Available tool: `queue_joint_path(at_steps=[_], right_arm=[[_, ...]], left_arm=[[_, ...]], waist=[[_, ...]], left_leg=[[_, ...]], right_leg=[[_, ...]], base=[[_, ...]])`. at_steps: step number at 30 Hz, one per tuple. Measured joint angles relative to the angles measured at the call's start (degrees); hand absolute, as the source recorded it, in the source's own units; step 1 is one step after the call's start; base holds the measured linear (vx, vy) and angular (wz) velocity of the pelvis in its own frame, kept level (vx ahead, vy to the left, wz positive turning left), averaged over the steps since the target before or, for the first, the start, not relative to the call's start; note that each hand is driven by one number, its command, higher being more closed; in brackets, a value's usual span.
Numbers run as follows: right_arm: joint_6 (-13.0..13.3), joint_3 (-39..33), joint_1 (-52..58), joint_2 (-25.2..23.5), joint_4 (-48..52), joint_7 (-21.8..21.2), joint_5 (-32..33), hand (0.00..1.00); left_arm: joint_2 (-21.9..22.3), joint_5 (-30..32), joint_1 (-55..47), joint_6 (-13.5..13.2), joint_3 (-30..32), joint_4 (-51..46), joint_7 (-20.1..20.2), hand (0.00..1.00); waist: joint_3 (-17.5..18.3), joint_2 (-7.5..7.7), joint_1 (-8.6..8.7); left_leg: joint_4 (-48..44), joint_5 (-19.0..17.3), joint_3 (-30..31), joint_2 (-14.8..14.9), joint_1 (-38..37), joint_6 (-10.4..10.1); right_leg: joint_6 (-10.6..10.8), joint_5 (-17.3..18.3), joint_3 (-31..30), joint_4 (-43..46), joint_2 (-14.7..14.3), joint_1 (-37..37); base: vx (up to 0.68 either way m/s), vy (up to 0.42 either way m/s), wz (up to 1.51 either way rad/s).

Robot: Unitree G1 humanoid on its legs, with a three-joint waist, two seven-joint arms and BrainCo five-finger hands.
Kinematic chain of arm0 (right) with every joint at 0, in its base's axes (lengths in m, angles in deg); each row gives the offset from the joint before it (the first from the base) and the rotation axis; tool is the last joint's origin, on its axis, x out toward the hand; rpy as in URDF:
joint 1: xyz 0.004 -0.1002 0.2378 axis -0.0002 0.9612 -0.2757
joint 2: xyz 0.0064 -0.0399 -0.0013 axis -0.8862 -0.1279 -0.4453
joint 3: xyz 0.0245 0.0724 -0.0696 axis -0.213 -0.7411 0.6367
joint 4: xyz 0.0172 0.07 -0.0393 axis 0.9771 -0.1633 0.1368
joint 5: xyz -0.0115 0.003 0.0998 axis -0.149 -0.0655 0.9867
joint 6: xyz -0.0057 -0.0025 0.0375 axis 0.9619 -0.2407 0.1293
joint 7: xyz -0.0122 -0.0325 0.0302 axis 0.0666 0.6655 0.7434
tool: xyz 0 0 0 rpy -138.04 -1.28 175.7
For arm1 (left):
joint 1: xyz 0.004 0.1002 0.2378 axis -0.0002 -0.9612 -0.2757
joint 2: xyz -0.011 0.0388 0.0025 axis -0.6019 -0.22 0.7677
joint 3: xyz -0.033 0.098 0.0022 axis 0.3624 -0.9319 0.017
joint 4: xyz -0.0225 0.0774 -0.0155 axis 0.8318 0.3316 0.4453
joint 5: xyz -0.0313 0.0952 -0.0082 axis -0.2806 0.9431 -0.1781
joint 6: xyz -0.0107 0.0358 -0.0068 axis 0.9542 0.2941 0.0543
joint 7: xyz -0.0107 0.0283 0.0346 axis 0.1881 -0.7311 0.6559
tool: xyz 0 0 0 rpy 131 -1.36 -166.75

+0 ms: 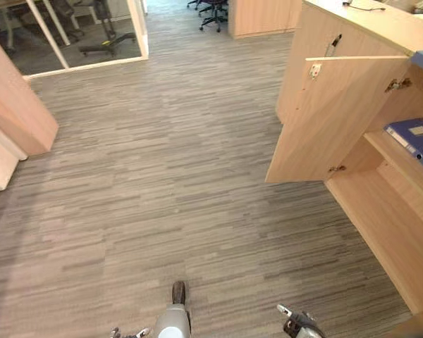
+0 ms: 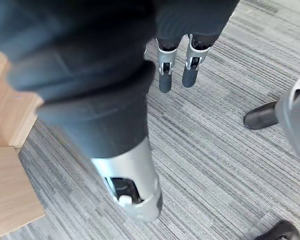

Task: Walk over to the cabinet, pick up the folder, carry it to the office cabinet, place the folder inside the office cabinet, then close the office cabinet door

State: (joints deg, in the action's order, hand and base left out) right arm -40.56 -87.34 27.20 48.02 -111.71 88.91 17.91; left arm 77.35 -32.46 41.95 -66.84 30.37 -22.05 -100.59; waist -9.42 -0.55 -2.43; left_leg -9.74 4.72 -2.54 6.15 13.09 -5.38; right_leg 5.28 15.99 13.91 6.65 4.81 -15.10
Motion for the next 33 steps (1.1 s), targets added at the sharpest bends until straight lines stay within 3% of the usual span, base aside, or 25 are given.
queue_joint_path(at_steps=[1,2,3,4,5,6,7,9,10,11,13,16,17,18,20,23,27,29,31,33], right_arm=[[-0.09,-0.07,0.42,0.16,-0.84,-0.10,-0.97,0.00],[-0.10,-0.05,0.74,0.12,-1.16,-0.12,-1.17,0.00],[-0.44,-0.34,1.14,0.17,-1.24,-0.29,-1.25,0.00],[-0.90,-1.88,1.48,-0.04,-1.17,-0.67,-1.37,0.00],[-1.10,-2.80,1.70,0.04,-1.17,-0.66,-1.38,0.00],[-1.19,-3.56,2.36,0.40,-0.88,-0.64,-1.35,0.00],[-1.17,-3.49,2.33,0.51,-0.17,-0.67,-1.38,0.00],[-1.03,-3.42,2.01,0.41,0.72,-0.62,-1.54,0.00],[-0.95,-3.41,2.03,0.32,1.03,-0.63,-1.69,0.00],[-0.90,-3.41,2.18,0.23,1.76,-0.60,-2.15,0.00],[-0.57,-3.29,2.16,0.12,2.47,-0.63,-2.23,0.00],[-0.05,-2.73,2.12,-0.56,3.52,-0.62,-2.21,0.00],[0.13,-2.20,2.21,-0.69,3.79,-0.59,-2.21,0.00],[0.18,-2.29,2.20,-1.13,3.75,-0.59,-2.10,0.00],[0.19,-2.28,2.28,-0.95,3.98,-0.56,-2.03,0.00],[0.20,-2.84,2.38,-1.19,4.09,-0.54,-1.99,0.00],[0.14,-3.40,2.91,-1.60,4.00,-0.55,-2.15,0.00],[0.15,-4.33,2.92,-1.96,3.56,-0.54,-1.73,0.00],[0.18,-4.74,3.49,-2.35,3.53,-0.49,-0.57,0.00],[0.21,-3.56,4.14,-2.02,3.55,-0.46,0.22,0.00]], left_arm=[[-0.37,0.01,0.04,-0.10,0.03,0.47,-0.08,0.00],[-0.59,0.04,0.11,-0.11,0.00,0.63,-0.12,0.00],[-0.45,0.15,0.06,-0.17,-0.19,1.10,-0.46,0.00],[-0.57,0.16,-0.12,-0.21,0.11,1.22,-0.66,0.00],[-0.65,0.17,-0.18,-0.19,0.07,1.26,-0.66,0.00],[-0.54,0.19,-0.52,-0.19,-0.05,1.21,-0.62,0.00],[-0.61,0.22,-0.62,-0.16,-0.06,1.22,-0.57,0.00],[-0.69,1.20,-0.05,-0.10,-0.08,1.10,-0.20,0.00],[-0.74,1.79,0.21,-0.07,-0.12,1.22,0.05,0.00],[-1.03,2.05,0.24,-0.02,-0.81,1.20,0.18,0.00],[-1.00,1.99,0.40,0.04,-1.47,1.22,0.15,0.00],[-0.92,1.88,1.24,-0.03,-1.35,1.22,0.07,0.00],[-0.81,1.61,1.32,-0.08,-1.08,1.17,0.04,0.00],[-0.84,-0.14,1.38,-0.33,-0.52,1.17,-0.17,0.00],[0.35,-0.96,1.36,-0.31,0.53,1.18,-0.60,0.00],[1.69,-2.27,3.12,-0.43,2.36,-0.20,-0.63,0.00],[3.62,-2.27,3.99,-0.27,2.74,-1.04,-0.49,0.00],[3.59,-2.28,4.68,-0.07,2.52,-0.70,-0.49,0.00],[3.06,-2.32,4.64,-0.12,2.60,-0.83,-0.52,0.00],[3.05,-2.82,3.34,-0.44,3.50,-1.43,-0.53,0.00]], waist=[[0.53,0.44,-0.23],[0.58,0.84,-0.29],[0.97,0.49,-0.26],[1.10,0.84,-0.20],[1.11,0.92,-0.12],[1.55,0.65,0.11],[2.01,0.70,0.96],[2.04,0.69,1.74],[1.98,0.58,1.95],[1.64,0.42,2.16],[0.99,0.11,2.57],[-0.03,0.12,2.75],[-0.14,0.23,2.60],[-0.37,0.96,2.44],[-0.17,0.54,2.79],[-0.38,0.64,3.15],[0.81,0.72,3.38],[1.24,0.57,4.14],[1.38,0.80,4.77],[1.70,0.38,4.33]], left_leg=[[-1.95,0.23,-1.25,-2.52,0.14,1.73],[-2.25,-0.62,-2.42,-3.83,-0.24,3.02],[-2.09,-1.51,-4.37,-5.55,-1.61,4.46],[0.20,-2.56,-5.84,-8.01,-4.95,5.87],[1.65,-2.88,-6.49,-9.30,-7.02,6.46],[3.69,-3.59,-7.16,-11.04,-10.39,7.67],[4.84,-4.38,-7.19,-12.30,-12.78,8.74],[6.22,-5.33,-6.60,-12.75,-15.76,9.77],[6.62,-5.54,-6.21,-12.73,-16.62,9.88],[7.67,-5.67,-5.67,-12.63,-18.53,10.07],[8.56,-5.91,-5.11,-11.80,-21.52,10.42],[8.95,-7.67,-5.05,-10.33,-23.99,9.71],[9.11,-8.41,-6.36,-9.80,-24.49,8.94],[9.47,-9.84,-7.83,-10.00,-25.51,8.43],[9.64,-10.56,-8.39,-8.79,-25.95,7.78],[10.89,-11.27,-10.44,-5.76,-26.32,4.77],[11.28,-11.96,-13.36,-2.09,-28.10,2.58],[4.62,-13.92,-15.64,0.08,-26.45,-0.40],[-11.31,-16.50,-16.90,3.75,-21.33,-2.58],[-36.97,-14.43,-15.57,9.49,-13.42,-5.25]], right_leg=[[1.85,0.40,-1.66,1.07,3.46,-0.04],[2.36,0.13,-2.32,2.79,5.26,0.75],[3.82,-0.72,-4.11,9.43,8.30,3.84],[3.49,-1.88,-4.92,19.13,11.69,7.42],[1.72,-3.11,-4.52,24.48,13.65,9.28],[-3.46,-6.94,-3.07,33.65,17.39,12.25],[-6.92,-8.84,0.00,41.67,20.65,14.77],[-6.62,-8.55,3.69,49.00,22.27,18.21],[-5.88,-8.02,4.83,50.15,22.11,18.99],[-3.82,-6.25,7.21,50.36,21.62,19.91],[-1.29,-3.18,9.95,45.54,19.02,20.43],[-1.30,-1.83,11.93,35.39,15.26,22.55],[-1.67,-2.56,13.80,28.97,14.11,23.18],[-5.72,-8.03,15.72,21.66,13.67,23.98],[-6.41,-7.62,17.08,21.29,12.64,23.92],[-6.53,-3.33,21.29,21.98,10.68,24.03],[-7.25,-0.13,20.86,22.36,6.33,23.50],[-6.88,0.96,20.42,20.78,4.40,21.98],[-7.61,-0.22,19.79,16.23,1.89,18.42],[-8.79,-1.36,15.30,11.08,-2.32,13.17]], base=[[0.45,0.365,-0.63],[0.44,0.376,-0.53],[0.52,0.506,-0.41],[0.42,0.432,-0.35],[0.49,0.519,-0.27],[0.31,0.317,-0.07],[0.42,0.439,-0.03],[0.23,0.242,0.07],[0.24,0.198,0.15],[0.22,0.157,0.15],[0.22,0.083,0.14],[0.14,-0.039,-0.04],[0.06,-0.108,-0.52],[0.06,-0.117,-0.55],[0.12,-0.129,-0.33],[0.19,-0.165,-0.10],[0.25,-0.186,-0.21],[0.26,-0.185,-0.21],[0.26,-0.209,-0.31],[0.32,-0.111,-0.99]])
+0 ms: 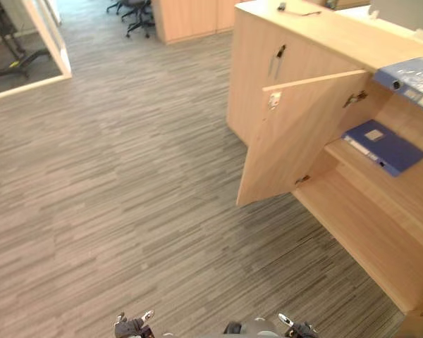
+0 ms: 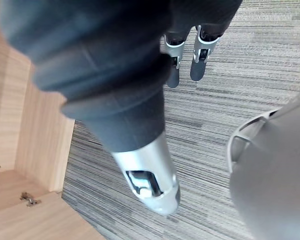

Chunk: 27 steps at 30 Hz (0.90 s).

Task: Walk over to the cabinet, pick up the folder, carry it to the office cabinet, place the folder inside the office cabinet, then close the office cabinet door

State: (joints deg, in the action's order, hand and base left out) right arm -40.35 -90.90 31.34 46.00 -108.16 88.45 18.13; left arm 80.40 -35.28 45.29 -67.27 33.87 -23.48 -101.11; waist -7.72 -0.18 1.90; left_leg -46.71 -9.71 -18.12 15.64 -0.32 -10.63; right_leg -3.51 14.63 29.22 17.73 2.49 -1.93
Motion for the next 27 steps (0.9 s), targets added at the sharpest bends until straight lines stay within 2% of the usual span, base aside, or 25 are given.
queue_joint_path(at_steps=[1,2,4,5,7,8,9,11,12,13,15,17,23,25,26,27], right_arm=[[0.03,0.52,-0.04,0.21,-0.14,0.01,0.00,0.00],[0.12,1.37,-0.31,0.18,-0.21,0.09,0.00,0.00],[0.10,1.43,-0.36,0.15,-0.22,0.28,0.00,0.00],[0.08,2.63,-0.45,0.34,-0.26,0.57,-0.03,0.00],[0.11,3.19,-2.29,0.36,-0.91,0.62,-0.13,0.00],[0.12,3.73,-2.57,0.35,-0.76,0.66,-0.14,0.00],[0.19,6.27,-2.71,0.48,0.26,0.70,-1.76,0.00],[0.21,8.96,-2.82,0.78,1.48,0.66,-4.13,0.00],[0.04,11.30,-2.83,0.54,2.30,0.59,-6.72,0.00],[-0.12,13.30,-2.71,-0.52,2.88,0.38,-8.43,0.00],[-0.12,14.73,-3.19,-1.44,2.87,0.28,-9.30,0.00],[-0.13,14.85,-4.10,-2.80,2.73,-0.17,-9.74,0.00],[-0.78,11.43,-3.89,-2.63,0.47,-0.62,-10.26,0.00],[-0.94,11.05,-3.92,-1.90,-0.09,-0.98,-10.43,0.00],[-1.20,10.96,-3.90,-1.55,-0.09,-1.25,-10.56,0.00],[-1.33,10.97,-3.84,-0.56,0.26,-1.38,-10.69,0.00]], left_arm=[[0.04,-0.05,-0.01,-0.20,0.21,-0.04,-0.01,0.00],[-0.14,-0.26,0.15,-0.39,0.29,-0.34,0.02,0.00],[-0.05,-0.41,0.17,-0.51,0.46,-0.52,0.03,0.00],[0.02,-0.66,0.19,-0.89,1.13,-1.02,0.03,0.00],[0.04,-0.84,0.20,-1.23,2.67,-1.73,-0.02,0.00],[0.05,-0.86,0.20,-1.36,2.96,-1.87,-0.03,0.00],[0.53,-0.92,0.14,-1.53,3.63,-2.44,-0.15,0.00],[1.29,-0.82,-0.01,-1.52,4.11,-2.45,-0.35,0.00],[1.31,-0.76,0.44,-1.46,5.04,-2.49,-0.54,0.00],[1.15,-0.20,0.78,-1.52,5.19,-2.96,-0.87,0.00],[1.46,-0.04,1.13,-1.46,5.35,-3.87,-1.01,0.00],[1.97,0.53,1.34,-1.35,5.66,-3.68,-1.18,0.00],[0.94,1.31,1.51,-1.33,3.34,-0.86,-1.23,0.00],[0.65,2.03,1.36,-1.31,2.34,-0.29,-1.09,0.00],[0.93,2.04,1.06,-1.31,2.29,-0.28,-0.98,0.00],[1.73,2.03,0.66,-1.33,2.38,-0.49,-0.84,0.00]], waist=[[0.00,-0.12,-0.18],[-0.07,0.17,-0.99],[-0.10,0.15,-1.34],[-0.20,0.22,-1.78],[-0.75,0.37,-3.16],[-0.93,0.47,-3.38],[-1.11,0.56,-4.68],[-0.77,-0.27,-4.74],[-0.84,0.07,-4.67],[-0.28,1.96,-4.94],[-0.17,2.74,-5.50],[0.24,2.69,-5.69],[2.62,2.21,-5.40],[3.09,1.77,-5.39],[3.01,1.17,-5.59],[2.97,0.03,-5.69]], left_leg=[[-4.93,-0.21,-0.01,0.82,1.44,0.28],[-12.67,-2.15,-1.26,1.18,4.55,1.71],[-13.16,-3.67,-1.16,0.52,6.84,3.92],[-11.50,-5.13,-0.29,-0.51,9.47,6.15],[-4.23,-7.22,3.21,-2.61,12.74,7.41],[-1.36,-7.22,5.14,-3.51,13.43,7.45],[10.72,-6.44,11.44,-5.83,13.06,7.28],[21.07,-2.41,17.11,-6.49,12.01,7.22],[22.38,3.42,16.60,-7.20,11.20,4.44],[23.82,3.18,14.87,-8.54,10.38,4.53],[23.49,2.00,12.35,-9.55,9.70,5.82],[23.84,0.81,9.13,-10.97,8.05,6.93],[30.18,2.72,6.17,-12.91,5.09,8.29],[32.64,3.47,6.05,-13.09,3.48,8.47],[34.53,3.58,5.71,-13.11,1.76,8.55],[37.05,3.93,5.37,-13.18,-0.51,8.82]], right_leg=[[-0.37,-0.21,-1.38,-0.83,-0.71,-0.93],[-0.59,-0.70,-6.58,-2.92,-1.92,-3.23],[-0.31,-1.18,-9.77,-4.65,-2.34,-4.65],[-0.18,-1.57,-13.31,-5.91,-2.29,-5.60],[0.83,-2.20,-19.83,-6.13,-1.05,-6.13],[1.05,-2.24,-21.05,-6.13,-0.37,-6.30],[3.24,-2.06,-24.81,-5.86,1.56,-6.61],[5.69,-1.34,-26.60,-5.55,2.02,-6.22],[7.67,-0.32,-26.96,-4.58,3.32,-5.89],[7.76,-0.80,-24.88,-3.78,4.94,-4.86],[7.20,-1.18,-23.91,-3.68,5.97,-4.43],[7.61,-2.73,-24.47,-6.14,8.16,-4.92],[9.62,-7.41,-26.93,-11.56,9.71,-4.06],[9.93,-8.03,-27.43,-10.37,9.73,-2.96],[9.94,-8.03,-28.35,-7.94,9.60,-1.61],[9.98,-8.00,-29.49,-1.61,9.40,1.76]], base=[[0.44,0.112,-1.70],[0.37,0.158,-1.46],[0.24,0.130,-1.26],[0.16,0.139,-1.38],[0.21,0.275,-1.69],[0.21,0.343,-1.91],[0.20,0.354,-1.48],[0.22,0.400,-1.05],[0.22,0.383,-0.60],[0.24,0.391,-0.55],[0.14,0.228,-0.46],[0.15,0.239,-0.60],[0.09,0.080,-0.49],[0.04,0.002,-0.48],[0.00,0.011,-0.78],[-0.02,0.036,-0.98]])
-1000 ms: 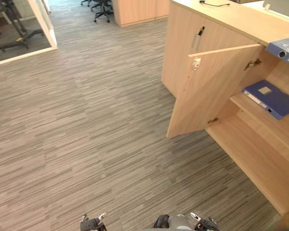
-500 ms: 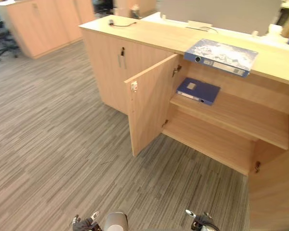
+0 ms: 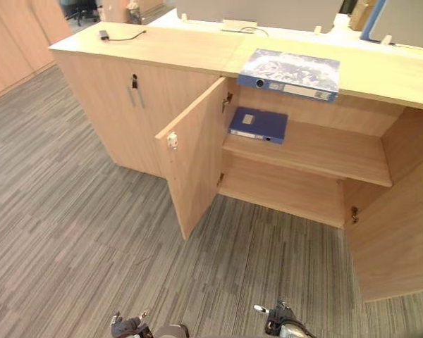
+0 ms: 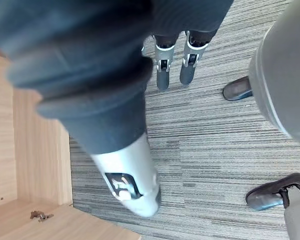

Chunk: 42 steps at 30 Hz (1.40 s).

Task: Walk over to the cabinet, pick up the folder, carry it to the office cabinet, place the folder inside the office cabinet, then close the office cabinet door

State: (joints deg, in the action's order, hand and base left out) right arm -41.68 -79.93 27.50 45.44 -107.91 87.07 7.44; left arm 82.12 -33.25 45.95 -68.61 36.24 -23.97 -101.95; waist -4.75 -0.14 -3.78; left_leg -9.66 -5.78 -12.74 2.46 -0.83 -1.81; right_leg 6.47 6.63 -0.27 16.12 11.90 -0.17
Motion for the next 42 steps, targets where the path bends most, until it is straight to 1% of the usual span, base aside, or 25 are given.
queue_joint_path(at_steps=[2,3,4,6,8,9,10,12,13,14,15,17,19,22,24,26,27,30,32,33,34,35,36,39,42], right_arm=[[0.01,0.10,0.01,0.91,1.82,-0.02,-0.45,0.00],[0.13,0.13,0.56,0.91,3.70,-0.01,-0.62,0.00],[0.39,0.29,1.49,1.04,5.07,0.00,-0.59,0.00],[0.86,0.64,2.32,1.01,6.42,-0.01,-0.60,0.00],[1.11,0.59,2.02,1.09,6.47,-0.06,-0.67,0.00],[1.13,0.43,1.88,1.19,6.27,-0.05,-0.72,0.00],[1.13,0.35,1.17,1.14,6.27,-0.07,-0.88,0.00],[1.00,0.31,0.94,0.99,6.00,-0.02,-1.60,0.00],[0.65,0.38,1.27,0.60,4.77,0.06,-2.14,0.00],[0.58,-0.06,1.11,0.96,4.56,0.01,-2.05,0.00],[0.30,-0.03,0.73,1.99,4.52,0.02,-2.52,0.00],[0.00,-0.03,0.49,1.76,4.52,0.00,-3.11,0.00],[-0.10,-0.76,0.41,1.68,4.07,0.00,-3.04,0.00],[-0.02,-3.50,0.70,1.51,2.30,0.09,-2.18,0.00],[0.04,-3.75,1.91,1.46,2.31,0.13,-1.63,0.00],[0.05,-3.58,2.09,1.47,2.32,0.14,-1.27,0.00],[0.03,-3.51,2.31,1.40,2.23,0.29,-1.11,0.00],[-0.01,-3.68,2.31,1.10,2.07,0.71,0.37,0.00],[-0.01,-3.73,1.06,1.09,1.15,0.88,0.53,0.00],[0.01,-3.70,0.07,1.05,0.75,0.94,0.50,0.00],[0.07,-3.47,-0.59,1.32,0.87,0.88,0.45,0.00],[0.00,-3.30,-1.10,0.42,0.64,0.88,0.46,0.00],[-0.01,-1.76,-0.99,-0.69,0.69,0.74,0.41,0.00],[0.01,-1.18,-1.21,-0.96,0.73,0.72,0.36,0.00],[0.06,-0.54,-1.61,-1.92,1.15,0.53,0.28,0.00]], left_arm=[[0.60,0.16,-0.36,0.07,-0.20,-0.02,0.24,0.00],[0.52,0.24,-0.37,0.08,-0.03,-0.08,0.39,0.00],[0.64,0.36,-0.74,0.19,0.13,-0.10,0.62,0.00],[0.78,0.98,-0.83,0.39,0.45,-0.57,1.10,0.00],[0.82,0.98,-0.97,0.51,0.62,-0.50,1.35,0.00],[0.87,0.94,-0.74,0.48,0.71,-0.50,1.35,0.00],[0.87,0.97,-0.42,0.47,0.68,-0.48,1.35,0.00],[0.79,0.85,-0.45,0.45,0.71,-0.44,1.35,0.00],[0.10,0.52,-0.58,0.29,0.92,-0.17,1.34,0.00],[0.11,0.43,-0.23,0.17,1.30,0.55,1.28,0.00],[0.82,-0.07,0.11,0.59,1.35,1.16,1.28,0.00],[0.99,-0.12,0.84,0.77,1.47,1.20,1.32,0.00],[1.02,-0.12,1.21,1.09,1.63,1.21,1.34,0.00],[1.01,-0.35,1.20,1.11,1.70,1.25,1.36,0.00],[1.00,-0.26,1.11,1.07,2.48,-0.11,1.47,0.00],[0.65,-0.26,0.90,1.08,2.78,-0.33,1.50,0.00],[0.34,-0.24,0.44,1.05,2.56,-1.26,1.57,0.00],[-0.03,-0.37,-0.12,1.02,1.07,-2.29,1.80,0.00],[-0.12,-0.30,0.00,0.83,0.38,-3.24,2.05,0.00],[-0.13,-0.27,-0.01,0.72,-0.13,-3.60,2.05,0.00],[0.29,-0.17,-0.35,0.54,-0.41,-3.53,2.03,0.00],[-0.19,-0.77,0.07,0.42,-0.03,-3.45,2.16,0.00],[-1.14,-0.44,0.30,0.20,-0.68,-3.58,2.09,0.00],[-0.99,-0.35,0.37,0.18,-0.81,-3.37,2.09,0.00],[-1.03,-0.34,-0.08,0.19,-0.57,-3.20,2.09,0.00]], waist=[[-0.13,-0.78,0.08],[-0.59,-0.28,0.63],[-0.75,-0.30,1.28],[-0.57,-0.22,1.62],[-0.57,-0.60,1.97],[-1.09,-0.74,2.25],[-1.82,-0.85,2.45],[-1.98,-0.76,2.54],[-1.80,0.88,2.41],[-2.24,1.29,2.29],[-2.20,-0.06,2.26],[-2.02,-0.28,2.20],[-1.78,-0.33,2.32],[-1.54,-0.39,2.88],[-1.33,-0.49,2.80],[-1.56,-0.26,2.59],[-1.73,-0.12,2.36],[-1.96,0.12,1.35],[-2.28,0.39,0.52],[-2.50,0.29,0.03],[-2.38,-0.99,-0.46],[-3.03,0.22,-0.87],[-3.03,1.60,-0.56],[-3.20,1.95,-0.74],[-2.97,1.93,-1.03]], left_leg=[[2.67,0.03,-1.72,-0.58,-3.11,0.15],[3.30,-0.63,-3.04,-1.72,-4.88,0.16],[3.49,-1.53,-3.48,-2.37,-6.37,0.24],[3.67,-2.42,-3.60,-2.78,-7.54,1.04],[4.25,-2.64,-3.35,-2.08,-8.06,1.42],[4.27,-2.86,-2.64,-0.76,-8.12,1.21],[4.34,-3.27,-1.88,0.81,-8.50,0.59],[4.45,-3.67,-1.24,2.24,-9.17,-0.07],[4.49,-4.56,-0.76,1.56,-10.51,-1.72],[4.36,-4.93,-0.31,1.41,-11.54,-2.47],[4.42,-4.52,0.40,2.28,-12.17,-1.98],[4.47,-4.12,1.44,3.39,-12.66,-1.79],[3.92,-4.07,1.66,4.47,-13.47,-1.89],[-4.28,-4.61,3.32,7.41,-11.51,-2.81],[-22.21,-4.34,4.87,11.23,-4.44,-4.73],[-36.01,0.05,6.18,14.10,1.36,-7.62],[-43.58,-2.08,5.45,15.07,4.90,-6.47],[-47.20,-7.79,1.68,13.67,10.66,-4.44],[-40.93,-10.39,0.04,10.65,13.99,-2.87],[-31.59,-10.00,0.50,8.50,14.79,-2.87],[-17.48,-1.89,2.14,7.71,13.62,-1.99],[-17.64,-1.79,1.00,6.50,12.49,-1.31],[-14.75,-1.23,0.37,4.51,10.96,-0.84],[-12.06,-1.14,-0.58,1.47,8.29,-0.66],[-7.99,-0.28,-1.59,-0.16,5.56,0.67]], right_leg=[[-0.14,0.01,-0.32,14.58,0.70,7.59],[-1.59,-0.94,0.21,22.42,2.36,11.18],[-3.10,-1.97,1.20,26.00,3.66,12.16],[-3.62,-2.32,4.06,28.40,5.59,12.66],[-3.13,1.47,8.04,28.42,6.34,13.15],[-3.12,4.53,11.46,26.78,5.55,13.25],[-3.12,5.55,14.31,24.35,4.16,13.82],[-3.25,5.27,16.00,19.74,2.62,14.85],[-4.80,-0.72,16.60,10.13,1.98,13.67],[-4.30,-1.01,16.24,11.15,2.02,13.78],[-5.11,-0.21,17.20,11.79,1.65,13.09],[-5.28,4.25,17.22,14.88,0.66,14.17],[-5.39,6.57,17.56,15.73,-0.43,13.36],[-5.42,7.46,20.00,11.68,-2.34,8.04],[-5.59,7.52,21.68,7.61,-4.76,3.03],[-5.85,7.49,21.77,4.64,-6.35,-0.55],[-5.90,7.44,21.60,2.63,-6.78,-2.99],[-4.68,6.52,20.41,-1.98,-5.83,-7.52],[-4.14,6.11,19.21,-2.91,-3.62,-8.85],[-3.74,6.08,18.06,-2.94,-2.14,-9.38],[-1.21,6.48,16.61,-2.94,-2.10,-9.65],[-0.04,6.76,15.41,-3.11,-0.97,-10.21],[-0.29,6.60,15.31,-4.62,0.02,-10.53],[-1.86,5.30,15.50,-6.93,-0.73,-11.01],[-1.09,3.94,13.51,-8.52,0.28,-11.49]], base=[[-0.04,0.066,-0.90],[-0.04,0.078,-0.58],[-0.01,0.068,-0.34],[0.06,0.028,-0.13],[0.12,-0.063,-0.04],[0.14,-0.157,0.12],[0.15,-0.181,0.16],[0.19,-0.241,0.16],[0.21,-0.261,0.16],[0.27,-0.256,0.09],[0.33,-0.253,-0.06],[0.38,-0.293,-0.12],[0.32,-0.236,-0.02],[0.33,-0.188,0.25],[0.31,-0.142,0.19],[0.33,-0.053,-0.06],[0.35,0.015,-0.11],[0.26,0.089,-0.21],[0.25,0.211,-0.34],[0.31,0.374,-0.56],[0.26,0.324,-0.59],[0.32,0.353,-0.32],[0.19,0.174,-0.01],[0.16,0.106,0.07],[0.11,0.047,-0.20]])
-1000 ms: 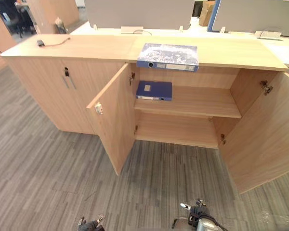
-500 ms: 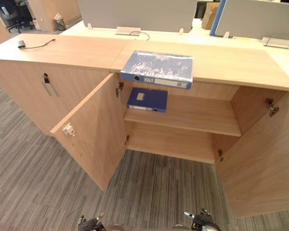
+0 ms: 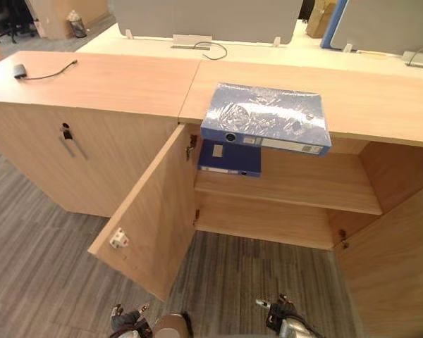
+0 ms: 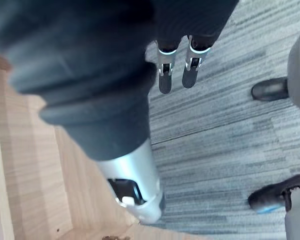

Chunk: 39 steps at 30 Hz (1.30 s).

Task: Walk over to the cabinet, pick up the folder, carry it to the office cabinet, place the folder inside the office cabinet, then close the office cabinet door

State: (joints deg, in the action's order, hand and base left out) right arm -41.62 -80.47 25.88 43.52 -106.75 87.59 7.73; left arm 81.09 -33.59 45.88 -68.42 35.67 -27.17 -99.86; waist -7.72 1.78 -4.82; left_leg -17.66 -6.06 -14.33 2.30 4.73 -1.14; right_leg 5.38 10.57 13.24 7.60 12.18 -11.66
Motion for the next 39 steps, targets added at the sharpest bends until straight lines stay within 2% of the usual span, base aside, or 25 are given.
queue_joint_path(at_steps=[5,9,11,12,13,14,15,16,18,20,23,24,25,26,28,30,32,35,39], right_arm=[[-0.07,0.87,1.39,1.11,-1.17,-0.19,-0.41,0.00],[-0.15,0.88,3.07,2.91,-1.96,-0.20,-0.96,0.00],[-0.16,0.01,3.16,3.79,-3.08,-0.24,-1.16,0.00],[-0.19,-0.93,3.07,4.47,-3.11,-0.28,-1.35,0.00],[-0.23,-1.16,2.88,5.12,-2.57,-0.40,-2.10,0.00],[-0.22,-1.16,2.92,5.17,-1.63,-0.42,-2.15,0.00],[-0.16,-1.03,3.08,4.61,0.43,-0.57,-2.06,0.00],[-0.04,-0.21,3.28,4.60,1.80,-0.44,-2.10,0.00],[0.02,1.24,3.74,4.95,3.08,-0.26,-2.10,0.00],[0.22,1.31,4.01,4.69,3.56,0.24,-2.02,0.00],[0.12,0.47,4.16,4.24,2.99,0.74,-1.80,0.00],[-0.01,-0.49,4.16,3.58,1.56,0.74,-1.82,0.00],[-0.08,-0.80,4.12,3.14,0.76,0.74,-1.81,0.00],[-0.15,-0.88,4.04,3.65,0.06,0.70,-1.94,0.00],[-0.19,-0.85,4.18,4.83,-0.76,0.69,-2.09,0.00],[-0.18,-0.92,4.04,4.94,-1.31,0.69,-2.09,0.00],[-0.15,-1.18,3.93,4.99,-1.73,0.72,-2.02,0.00],[-0.02,-1.19,3.48,5.20,-2.77,0.73,-1.88,0.00],[0.02,-1.16,3.46,5.19,-3.14,0.73,-1.84,0.00]], left_arm=[[-0.21,0.07,0.22,0.04,-1.67,1.82,0.04,0.00],[-1.22,0.21,0.15,0.02,-3.59,2.57,0.05,0.00],[-1.55,0.21,0.15,0.01,-4.38,3.24,0.05,0.00],[-1.03,0.05,0.15,-0.03,-4.28,3.27,0.05,0.00],[-0.04,0.02,0.08,-0.02,-4.00,3.34,0.04,0.00],[0.22,0.03,-0.07,0.05,-3.99,3.38,0.03,0.00],[0.39,0.05,-0.26,0.11,-3.99,3.41,0.05,0.00],[0.03,0.15,-0.34,0.32,-3.99,3.45,0.11,0.00],[-0.07,0.32,-0.53,0.54,-3.99,3.85,0.35,0.00],[-0.04,0.30,-0.52,0.62,-3.89,3.86,0.40,0.00],[-0.20,0.30,-0.36,0.55,-3.81,3.85,-0.05,0.00],[-0.78,0.37,-0.42,0.24,-3.64,3.87,-0.65,0.00],[-1.22,0.39,-0.52,0.06,-2.97,3.86,-0.89,0.00],[-0.91,0.57,-0.52,0.03,-1.79,4.53,-0.94,0.00],[0.10,1.14,-1.27,-0.08,-0.18,5.16,-1.14,0.00],[0.37,0.92,-1.44,-0.33,0.95,5.46,-1.33,0.00],[0.36,0.46,-1.07,-0.27,0.67,5.58,-1.29,0.00],[0.06,0.30,-1.00,-0.13,-0.67,5.62,-1.02,0.00],[-1.67,1.67,-0.69,0.14,-4.71,5.56,-0.14,0.00]], waist=[[1.63,0.04,0.42],[2.21,-0.03,0.69],[2.84,-0.08,0.87],[2.95,-0.47,0.61],[2.90,-2.35,0.29],[2.87,-2.74,0.41],[2.60,-2.79,1.00],[2.15,-2.60,1.53],[2.22,-2.67,2.40],[2.19,-2.61,2.75],[2.43,-2.19,2.83],[2.78,-0.91,2.80],[3.02,0.36,2.70],[3.09,-0.33,2.54],[4.23,-2.32,2.53],[4.44,-2.62,2.50],[4.48,-2.56,2.52],[4.53,-2.63,2.58],[4.27,-2.83,3.07]], left_leg=[[8.85,4.35,-0.59,-1.62,-2.85,-0.16],[12.70,6.60,0.86,-2.28,-3.79,-0.15],[14.03,6.69,2.20,-3.13,-3.94,0.01],[15.22,5.51,3.37,-3.95,-4.61,0.36],[16.49,5.17,4.36,-3.83,-6.03,0.73],[16.80,5.21,4.12,-3.74,-6.65,0.70],[16.95,5.11,3.21,-4.16,-8.16,0.97],[17.03,4.28,2.24,-4.62,-9.92,1.74],[16.65,3.64,2.10,-4.73,-11.60,1.60],[16.34,3.36,2.91,-4.49,-11.89,1.58],[14.14,2.70,4.86,-2.76,-10.62,0.23],[13.69,2.35,5.54,-2.77,-10.30,-0.76],[13.65,2.16,5.77,-3.13,-10.40,-1.31],[13.71,2.07,6.68,-1.77,-10.79,-2.20],[14.34,1.95,7.70,1.32,-10.97,-3.74],[15.03,2.38,8.92,4.56,-10.86,-5.48],[15.60,2.80,9.14,6.02,-10.80,-6.18],[15.69,2.93,9.20,7.11,-10.62,-6.38],[15.42,3.02,9.94,6.77,-9.05,-6.41]], right_leg=[[1.61,-2.09,-0.85,-3.27,-0.04,0.32],[1.74,-2.76,-0.88,-4.78,-0.18,0.48],[1.74,-2.74,-0.95,-4.04,0.69,1.34],[1.33,-2.24,-1.81,-0.76,1.37,3.45],[1.10,-2.10,-3.67,7.17,1.46,7.51],[1.06,-1.88,-4.02,13.09,1.71,10.53],[0.27,-2.12,-4.02,25.70,3.88,16.44],[-1.57,-3.02,-4.08,35.46,6.54,20.62],[-1.37,-2.86,-3.41,40.24,8.85,22.96],[-1.11,-2.65,-3.60,35.09,9.41,23.26],[-0.36,-3.48,-4.92,15.94,6.82,20.25],[0.41,-6.66,-4.86,10.65,6.58,19.08],[0.94,-8.68,-4.38,9.12,6.83,18.38],[3.88,-7.88,-3.07,8.90,6.13,17.53],[2.40,-6.93,-1.19,7.87,3.00,16.44],[1.44,-6.48,0.89,6.47,-0.51,15.14],[0.78,-6.89,1.89,4.61,-2.19,14.20],[-0.05,-8.20,2.41,0.80,-4.17,12.45],[0.04,-10.48,3.72,-3.54,-4.42,11.26]], base=[[0.03,-0.044,-0.13],[0.00,-0.036,-0.02],[-0.03,0.064,-0.08],[-0.01,0.143,-0.56],[0.00,0.149,-0.73],[0.00,0.150,-0.74],[-0.01,0.155,-0.50],[-0.01,0.157,-0.34],[0.03,0.085,0.04],[0.05,-0.022,0.27],[0.16,-0.187,0.28],[0.20,-0.256,0.28],[0.20,-0.312,0.25],[0.15,-0.265,0.24],[0.18,-0.301,0.18],[0.16,-0.302,0.18],[0.09,-0.199,0.14],[0.05,-0.101,0.02],[0.01,0.030,0.12]])
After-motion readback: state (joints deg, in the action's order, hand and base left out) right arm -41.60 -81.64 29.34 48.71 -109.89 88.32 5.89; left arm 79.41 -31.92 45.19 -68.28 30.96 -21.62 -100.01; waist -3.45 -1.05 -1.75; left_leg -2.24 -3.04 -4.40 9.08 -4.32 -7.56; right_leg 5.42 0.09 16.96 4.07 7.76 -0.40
